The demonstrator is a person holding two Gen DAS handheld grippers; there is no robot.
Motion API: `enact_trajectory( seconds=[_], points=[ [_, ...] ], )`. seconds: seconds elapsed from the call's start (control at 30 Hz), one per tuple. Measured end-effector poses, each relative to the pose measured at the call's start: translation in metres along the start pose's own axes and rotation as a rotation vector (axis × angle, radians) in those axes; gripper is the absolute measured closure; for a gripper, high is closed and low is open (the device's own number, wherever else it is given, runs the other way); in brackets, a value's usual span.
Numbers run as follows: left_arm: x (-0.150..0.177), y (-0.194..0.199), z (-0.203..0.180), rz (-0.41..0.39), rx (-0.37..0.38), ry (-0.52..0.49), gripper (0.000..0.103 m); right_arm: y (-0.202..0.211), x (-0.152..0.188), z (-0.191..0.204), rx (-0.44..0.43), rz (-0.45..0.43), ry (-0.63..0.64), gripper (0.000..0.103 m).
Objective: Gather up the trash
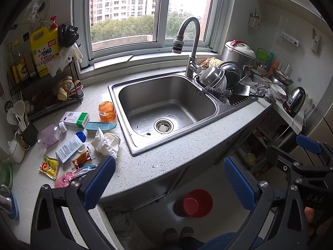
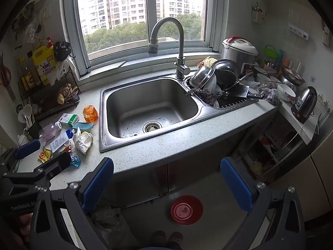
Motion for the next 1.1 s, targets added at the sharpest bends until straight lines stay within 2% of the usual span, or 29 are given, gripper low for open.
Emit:
enact_trajectory(
  seconds=[1.1],
  points=[
    [0.0001,-0.0009,-0.0022,0.01,-0.007,-0.006,0.0,-0.0007,0.0029,0.0048,-0.011,0.01,0.006,0.0]
  ],
)
Point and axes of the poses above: each gripper's, at about its wrist camera, not at the fingertips, and y roughly against the way its jaws point, z to its left, x to its underside, the point moved 10 cm from there along -y, roughly the way its jaws point, and after that the axes turned 8 degrees about z, right-handed, at the moved point
